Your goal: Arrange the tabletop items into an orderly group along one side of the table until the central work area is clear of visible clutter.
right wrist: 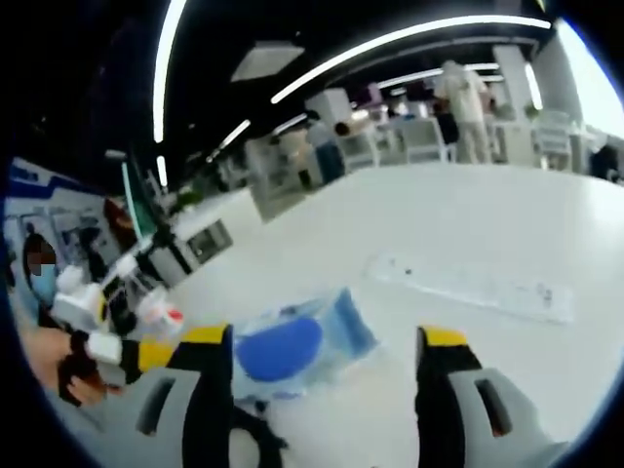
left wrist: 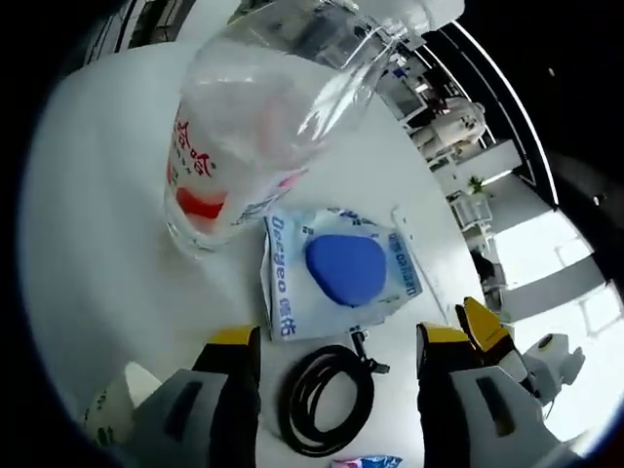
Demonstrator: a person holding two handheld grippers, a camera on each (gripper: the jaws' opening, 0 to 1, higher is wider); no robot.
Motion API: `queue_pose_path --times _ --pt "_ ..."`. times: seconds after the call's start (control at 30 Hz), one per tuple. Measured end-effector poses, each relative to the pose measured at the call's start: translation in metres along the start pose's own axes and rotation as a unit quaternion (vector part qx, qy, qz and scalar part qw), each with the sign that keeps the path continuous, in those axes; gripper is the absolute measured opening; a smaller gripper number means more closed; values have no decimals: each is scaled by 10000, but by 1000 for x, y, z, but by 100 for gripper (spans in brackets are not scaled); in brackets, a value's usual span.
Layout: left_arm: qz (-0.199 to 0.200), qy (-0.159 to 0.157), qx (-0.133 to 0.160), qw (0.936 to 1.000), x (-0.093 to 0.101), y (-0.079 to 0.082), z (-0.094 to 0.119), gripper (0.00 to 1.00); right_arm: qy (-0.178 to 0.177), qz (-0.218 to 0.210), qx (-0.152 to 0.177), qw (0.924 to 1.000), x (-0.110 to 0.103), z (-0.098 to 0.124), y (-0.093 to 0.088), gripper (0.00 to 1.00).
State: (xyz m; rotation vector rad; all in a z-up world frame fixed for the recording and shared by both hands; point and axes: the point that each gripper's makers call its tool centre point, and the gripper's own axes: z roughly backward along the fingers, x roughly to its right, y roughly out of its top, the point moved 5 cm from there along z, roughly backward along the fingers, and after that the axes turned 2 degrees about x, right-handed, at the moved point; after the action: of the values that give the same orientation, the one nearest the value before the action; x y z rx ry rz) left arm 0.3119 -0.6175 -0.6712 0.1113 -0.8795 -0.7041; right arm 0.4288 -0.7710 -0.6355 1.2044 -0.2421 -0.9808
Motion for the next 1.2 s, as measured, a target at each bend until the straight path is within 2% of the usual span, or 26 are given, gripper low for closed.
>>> queue_pose_path --times 0.17,0.27,0.37,0.43,0.53,0.67,0.83,0.9,0.97,1.07,1.13,1.2 --pt "-240 89 -76 9996 -2 -1 -9 62 -91 -123 -25 9999 12 -17 -3 69" --pt "-178 143 -49 9997 -5 -1 -13 61 -126 -322 7 9994 17 -26 -5 67" --pt "-235 71 -79 9997 -2 -2 -16 58 -245 -367 -34 9990 22 -31 -8 59" --pt "-453 35 -106 9989 1 -1 -18 60 -342 -395 75 9986 26 -33 -6 52" --pt "-326 75 -50 9994 1 0 -18 59 -360 -591 197 9974 28 -38 -4 51" --pt "-354 151 -27 9993 -1 0 -19 55 -376 -544 -43 9978 31 -46 -14 47" --pt "-560 333 -19 9979 -9 0 -19 43 -402 -664 -228 9967 32 -48 -26 20" --pt "-622 403 -36 9972 -12 0 -19 38 -457 -579 -212 9970 34 -48 -26 16" --pt "-612 446 -73 9971 -16 1 -20 32 -473 -628 -200 9967 37 -47 -25 8" --pt "-634 519 -115 9966 -22 2 -20 24 -479 -819 -163 9954 41 -47 -26 5" --pt "-706 555 -162 9958 -24 1 -20 19 -501 -756 -280 9955 42 -47 -29 0" --pt "-780 538 -213 9953 -24 0 -19 11 -543 -686 -334 9956 42 -46 -30 0"
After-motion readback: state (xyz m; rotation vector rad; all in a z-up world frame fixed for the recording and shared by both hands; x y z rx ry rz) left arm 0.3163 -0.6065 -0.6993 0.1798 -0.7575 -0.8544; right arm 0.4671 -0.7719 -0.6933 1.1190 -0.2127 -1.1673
